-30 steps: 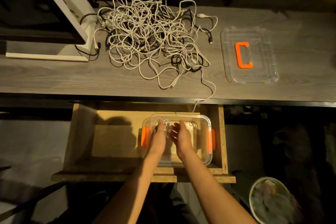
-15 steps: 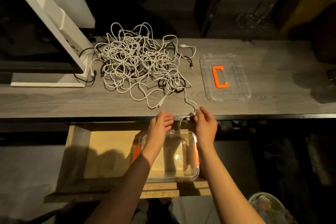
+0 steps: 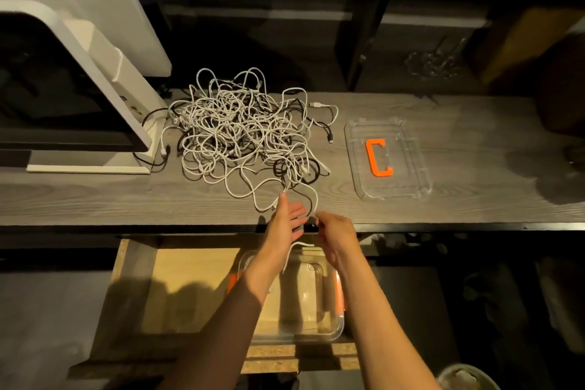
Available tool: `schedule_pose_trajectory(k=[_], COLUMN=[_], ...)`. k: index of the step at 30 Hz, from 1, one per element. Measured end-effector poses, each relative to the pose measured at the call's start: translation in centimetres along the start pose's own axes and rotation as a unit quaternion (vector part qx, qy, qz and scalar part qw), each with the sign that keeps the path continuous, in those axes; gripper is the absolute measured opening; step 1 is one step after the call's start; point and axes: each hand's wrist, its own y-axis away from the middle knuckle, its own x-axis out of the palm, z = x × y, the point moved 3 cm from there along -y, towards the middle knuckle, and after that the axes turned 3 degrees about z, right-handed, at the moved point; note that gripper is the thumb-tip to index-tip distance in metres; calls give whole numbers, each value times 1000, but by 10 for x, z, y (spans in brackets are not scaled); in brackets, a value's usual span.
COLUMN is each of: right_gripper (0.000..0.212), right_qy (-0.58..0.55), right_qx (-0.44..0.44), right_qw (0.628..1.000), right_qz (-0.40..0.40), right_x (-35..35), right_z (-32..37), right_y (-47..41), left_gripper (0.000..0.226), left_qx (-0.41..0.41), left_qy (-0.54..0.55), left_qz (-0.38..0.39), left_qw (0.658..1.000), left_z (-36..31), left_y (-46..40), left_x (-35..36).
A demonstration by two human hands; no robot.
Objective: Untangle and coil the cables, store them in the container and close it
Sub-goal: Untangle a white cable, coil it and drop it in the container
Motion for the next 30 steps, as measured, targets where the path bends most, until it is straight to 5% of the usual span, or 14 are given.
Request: schedule_pose_trajectory(k=[5,12,18,24,27,30], right_gripper=[22,41,20,29,55,79], right_qy=[-109,-38,76,-12,-36,17], right_qx=[6,-189,-292,-351,-350,-328], right_qw=[991,964,934,927,911,902], right_qz=[77,184,192,127,214,280], right_x=[9,36,53,82,102,120], right_z=[7,44,75,103,123,128], right_y=[48,105,129,139,152,155], left_gripper=[69,57,43,36,41,42], left_qx=[1,71,136,157,157,204], left_qy=[-19,142,255,-11,-190,-266], left_qz=[11,52,-12,31,104,99], left_qw=[1000,986,957,987,964,937], left_z=[-18,-68,-125,-168,-178,-196], left_y=[26,65,105,142,167,188], left_x=[0,-10,-35,-52,-48,-51])
